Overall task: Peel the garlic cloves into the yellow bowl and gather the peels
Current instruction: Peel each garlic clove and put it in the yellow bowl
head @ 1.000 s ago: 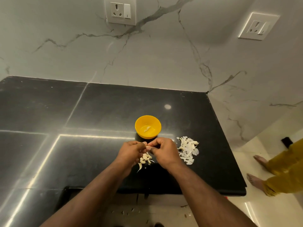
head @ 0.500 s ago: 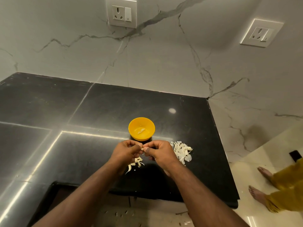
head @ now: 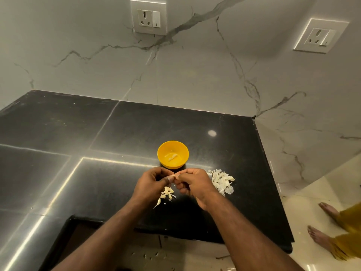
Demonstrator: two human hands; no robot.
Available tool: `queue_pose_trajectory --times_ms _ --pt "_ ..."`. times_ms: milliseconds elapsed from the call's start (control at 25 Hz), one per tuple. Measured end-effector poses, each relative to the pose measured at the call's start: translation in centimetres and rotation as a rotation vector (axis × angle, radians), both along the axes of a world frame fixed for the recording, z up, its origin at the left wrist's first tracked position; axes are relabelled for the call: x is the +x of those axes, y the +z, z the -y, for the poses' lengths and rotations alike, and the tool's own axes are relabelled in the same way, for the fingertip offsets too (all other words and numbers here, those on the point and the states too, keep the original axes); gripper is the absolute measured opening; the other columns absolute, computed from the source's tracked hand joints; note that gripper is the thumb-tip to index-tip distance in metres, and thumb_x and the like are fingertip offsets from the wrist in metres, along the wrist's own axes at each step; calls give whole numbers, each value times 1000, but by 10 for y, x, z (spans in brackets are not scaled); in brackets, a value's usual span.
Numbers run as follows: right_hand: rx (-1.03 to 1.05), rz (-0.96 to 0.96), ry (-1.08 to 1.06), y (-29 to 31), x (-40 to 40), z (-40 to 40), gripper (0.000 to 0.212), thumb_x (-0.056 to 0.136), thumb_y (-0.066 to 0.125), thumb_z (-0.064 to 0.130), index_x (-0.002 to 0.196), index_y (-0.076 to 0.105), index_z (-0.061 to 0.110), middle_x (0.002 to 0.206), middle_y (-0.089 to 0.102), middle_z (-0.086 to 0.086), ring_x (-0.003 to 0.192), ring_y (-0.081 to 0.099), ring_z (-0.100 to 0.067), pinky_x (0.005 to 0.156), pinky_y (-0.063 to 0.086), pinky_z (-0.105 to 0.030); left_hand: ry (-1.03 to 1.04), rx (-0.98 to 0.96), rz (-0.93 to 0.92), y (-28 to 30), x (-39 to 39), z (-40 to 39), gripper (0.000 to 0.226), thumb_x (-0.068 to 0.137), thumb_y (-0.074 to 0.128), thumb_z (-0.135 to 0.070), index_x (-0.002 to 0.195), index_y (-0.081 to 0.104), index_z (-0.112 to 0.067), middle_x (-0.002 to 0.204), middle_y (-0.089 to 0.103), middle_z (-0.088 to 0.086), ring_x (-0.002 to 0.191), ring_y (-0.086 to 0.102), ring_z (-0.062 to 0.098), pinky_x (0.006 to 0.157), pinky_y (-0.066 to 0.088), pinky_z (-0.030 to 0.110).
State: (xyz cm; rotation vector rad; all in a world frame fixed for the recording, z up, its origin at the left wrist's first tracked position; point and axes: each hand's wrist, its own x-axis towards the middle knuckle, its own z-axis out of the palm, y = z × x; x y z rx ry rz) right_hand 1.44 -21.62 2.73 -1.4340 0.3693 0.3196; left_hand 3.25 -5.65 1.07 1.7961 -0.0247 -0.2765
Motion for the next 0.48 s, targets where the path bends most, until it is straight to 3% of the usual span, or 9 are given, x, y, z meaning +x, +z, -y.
queue_pose_trajectory --times_ms 120,480 --pt "-72 -10 -13 2 5 -3 14 89 63 5 94 72 -5 71 66 -8 63 52 -14 57 43 -23 -32 17 -4 -2 8 -5 9 90 73 -11 92 74 -19 80 76 0 74 69 14 65 54 26" --pt "-255 42 -29 -5 9 -14 9 86 67 8 84 75 3 76 70 -11 67 58 -17 61 50 -31 -145 53 4 -3 20 -17 4 91 74 -19 92 73 -22 83 77 -3 77 71 16 77 61 39"
